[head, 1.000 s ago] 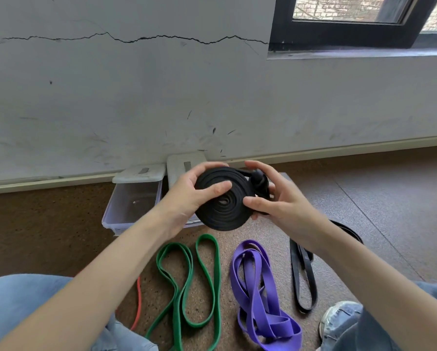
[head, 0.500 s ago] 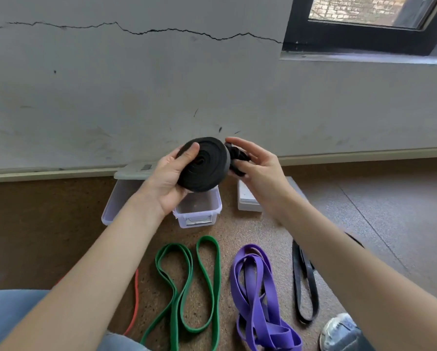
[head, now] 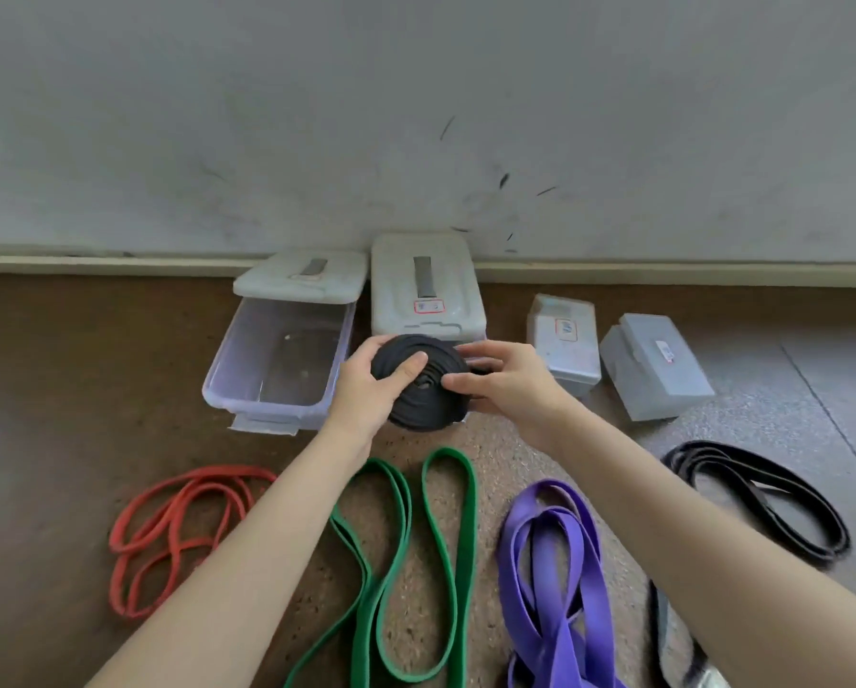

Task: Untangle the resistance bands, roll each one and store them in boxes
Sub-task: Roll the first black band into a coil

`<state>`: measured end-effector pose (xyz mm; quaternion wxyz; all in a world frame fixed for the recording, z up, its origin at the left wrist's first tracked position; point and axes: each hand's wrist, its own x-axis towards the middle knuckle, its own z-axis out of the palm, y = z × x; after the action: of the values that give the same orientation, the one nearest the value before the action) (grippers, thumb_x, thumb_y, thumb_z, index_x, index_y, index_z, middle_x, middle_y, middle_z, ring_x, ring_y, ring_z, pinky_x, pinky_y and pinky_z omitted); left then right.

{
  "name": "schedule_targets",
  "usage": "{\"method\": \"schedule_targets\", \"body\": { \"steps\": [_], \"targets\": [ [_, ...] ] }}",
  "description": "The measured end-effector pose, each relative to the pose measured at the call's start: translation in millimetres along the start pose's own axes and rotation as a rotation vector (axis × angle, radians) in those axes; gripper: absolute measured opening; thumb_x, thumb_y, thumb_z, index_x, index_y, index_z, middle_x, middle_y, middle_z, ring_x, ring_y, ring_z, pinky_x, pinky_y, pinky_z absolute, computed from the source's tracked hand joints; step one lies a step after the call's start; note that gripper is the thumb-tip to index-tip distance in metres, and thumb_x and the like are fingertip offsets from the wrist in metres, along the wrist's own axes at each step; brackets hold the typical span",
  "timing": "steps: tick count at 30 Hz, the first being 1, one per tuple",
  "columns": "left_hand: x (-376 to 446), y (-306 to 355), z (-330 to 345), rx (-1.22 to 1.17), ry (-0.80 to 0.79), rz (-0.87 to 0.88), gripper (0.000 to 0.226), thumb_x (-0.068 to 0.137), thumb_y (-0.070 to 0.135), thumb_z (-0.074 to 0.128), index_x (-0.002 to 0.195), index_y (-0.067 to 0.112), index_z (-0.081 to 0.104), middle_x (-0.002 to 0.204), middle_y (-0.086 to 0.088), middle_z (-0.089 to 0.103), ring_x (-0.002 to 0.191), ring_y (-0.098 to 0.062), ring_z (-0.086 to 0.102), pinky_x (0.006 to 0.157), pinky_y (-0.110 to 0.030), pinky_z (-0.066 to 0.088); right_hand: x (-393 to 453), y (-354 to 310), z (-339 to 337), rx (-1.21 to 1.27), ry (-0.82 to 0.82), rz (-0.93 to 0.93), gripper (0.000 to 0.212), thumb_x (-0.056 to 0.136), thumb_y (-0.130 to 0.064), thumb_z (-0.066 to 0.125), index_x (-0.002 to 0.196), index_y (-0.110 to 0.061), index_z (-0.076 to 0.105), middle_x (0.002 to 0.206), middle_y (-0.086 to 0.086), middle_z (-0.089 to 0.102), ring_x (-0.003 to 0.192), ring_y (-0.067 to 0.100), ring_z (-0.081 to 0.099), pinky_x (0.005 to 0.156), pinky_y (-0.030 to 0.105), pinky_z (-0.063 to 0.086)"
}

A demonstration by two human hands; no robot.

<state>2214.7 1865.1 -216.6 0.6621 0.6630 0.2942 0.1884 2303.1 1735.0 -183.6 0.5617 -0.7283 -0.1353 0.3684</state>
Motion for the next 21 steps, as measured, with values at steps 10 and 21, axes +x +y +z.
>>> {"method": "schedule_targets", "body": {
  "steps": [10, 21],
  "targets": [
    [56, -88, -27, 1.079, -0.329, 0.184, 0.040, 0.097, 0.025, 0.045, 0.135, 0.014, 0.045, 0.139, -0.001, 0.046, 0.132, -0.020, 0.032, 0.108, -0.031, 0.026, 106, 46, -14, -0.077, 0.089, 0.283, 0.039, 0.080, -0.003, 0.069, 0.117, -0.002, 0.060, 0.111, 0.014, 0.065, 0.099, 0.030, 0.064, 0.085, 0.044, 0.056],
    [46, -72, -10, -0.163, -0.016, -0.448, 0.037, 0.101, 0.036, 0.033, 0.100, 0.011, 0.060, 0.092, -0.007, 0.070, 0.089, -0.018, 0.066, 0.071, -0.023, 0.053, 114, 43, -14, 0.296, -0.083, 0.327, 0.031, 0.080, -0.001, 0.066, 0.111, -0.001, 0.065, 0.101, 0.013, 0.067, 0.082, 0.022, 0.069, 0.062, 0.026, 0.057]
  ]
}}
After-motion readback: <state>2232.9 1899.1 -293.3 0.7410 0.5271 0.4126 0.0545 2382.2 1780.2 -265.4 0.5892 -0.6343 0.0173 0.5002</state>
